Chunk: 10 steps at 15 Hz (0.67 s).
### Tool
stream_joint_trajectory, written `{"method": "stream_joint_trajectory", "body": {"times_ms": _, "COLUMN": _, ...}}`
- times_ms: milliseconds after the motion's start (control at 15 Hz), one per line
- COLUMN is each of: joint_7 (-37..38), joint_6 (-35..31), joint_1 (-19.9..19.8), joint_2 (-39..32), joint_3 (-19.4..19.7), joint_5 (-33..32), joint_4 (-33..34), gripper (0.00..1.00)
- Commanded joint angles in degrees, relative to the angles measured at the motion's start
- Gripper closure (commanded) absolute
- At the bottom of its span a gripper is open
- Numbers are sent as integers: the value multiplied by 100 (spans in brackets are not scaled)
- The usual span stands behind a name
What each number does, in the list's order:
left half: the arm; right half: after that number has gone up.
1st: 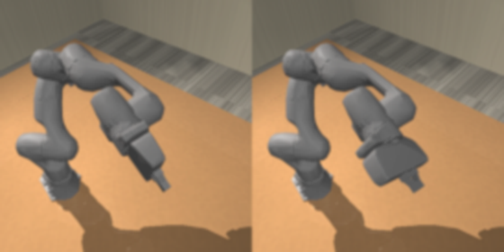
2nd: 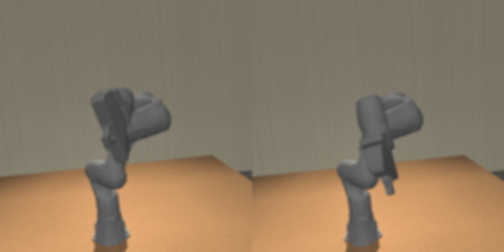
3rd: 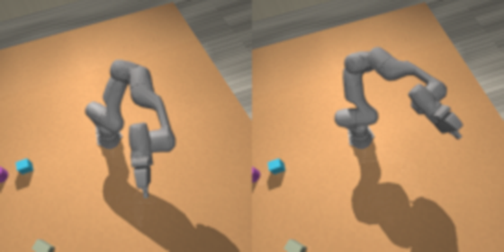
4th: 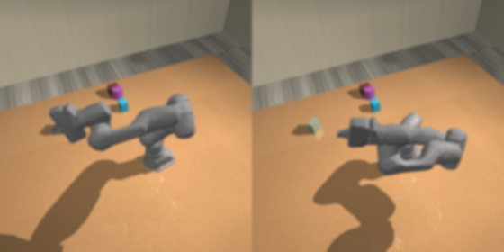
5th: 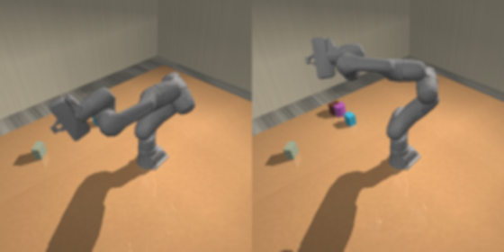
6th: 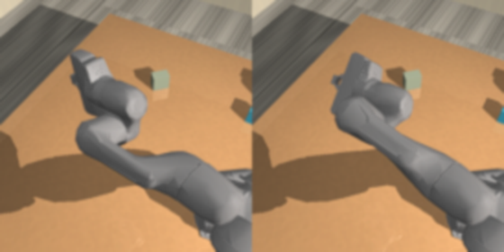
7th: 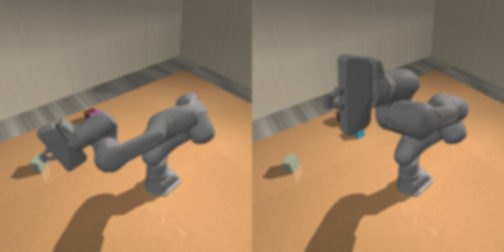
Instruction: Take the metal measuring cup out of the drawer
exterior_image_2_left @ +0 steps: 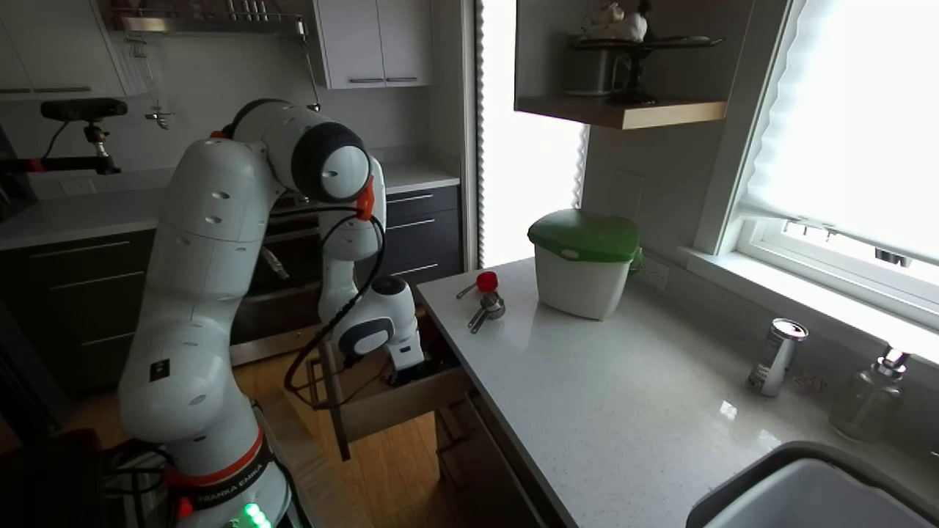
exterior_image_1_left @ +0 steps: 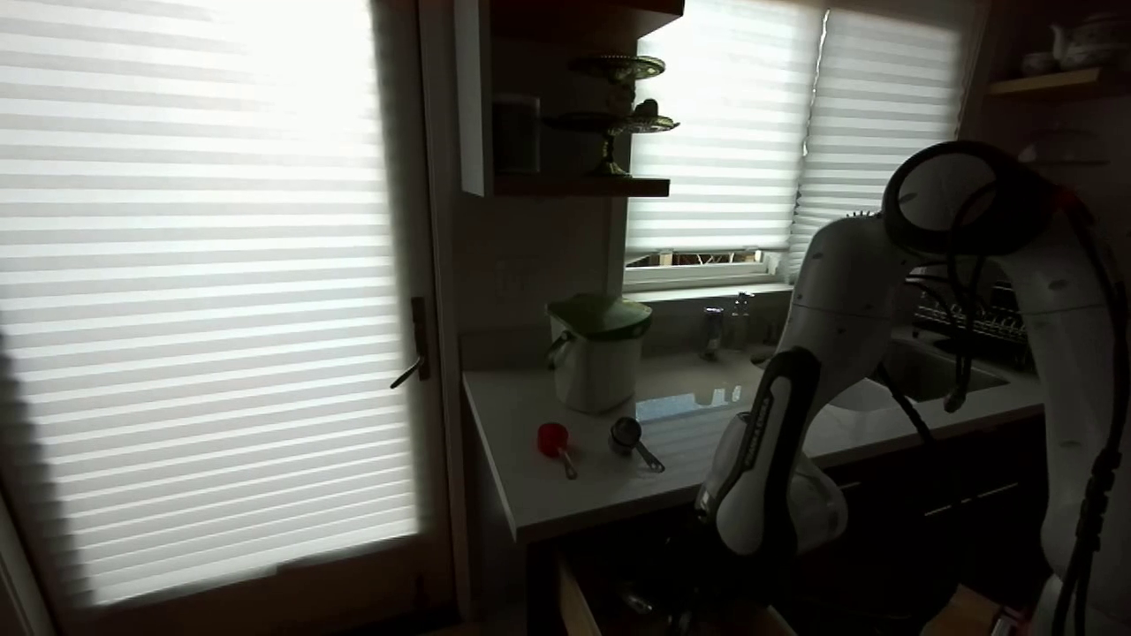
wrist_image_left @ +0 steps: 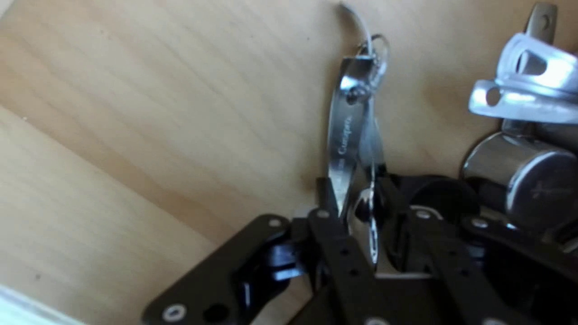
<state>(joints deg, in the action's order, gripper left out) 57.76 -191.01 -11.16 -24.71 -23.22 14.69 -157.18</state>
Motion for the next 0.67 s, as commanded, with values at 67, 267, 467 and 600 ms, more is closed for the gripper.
{"method": "stream_joint_trajectory", "body": {"times_ms": 67, "joint_7": -146, "joint_6": 678, "joint_1": 1207, "joint_2": 887, "joint_3": 1237, "joint_5": 516, "joint_4": -383, "gripper": 66}}
{"method": "stream_joint_trajectory", "body": {"times_ms": 267, "joint_7": -203, "joint_6": 942, "joint_1": 1725, "joint_2": 813, "joint_3": 1726, "joint_5": 507, "joint_4": -4, "gripper": 45}}
{"method": "stream_joint_trajectory", "body": {"times_ms": 467, "joint_7": -146, "joint_6": 830, "joint_1": 1353, "joint_2": 1103, "joint_3": 1231, "joint_5": 640, "joint_4": -115, "gripper": 26}}
{"method": "stream_joint_trajectory", "body": {"times_ms": 600, "joint_7": -150, "joint_6": 760, "joint_1": 1004, "joint_2": 1078, "joint_3": 852, "joint_5": 704, "joint_4": -4, "gripper": 12}}
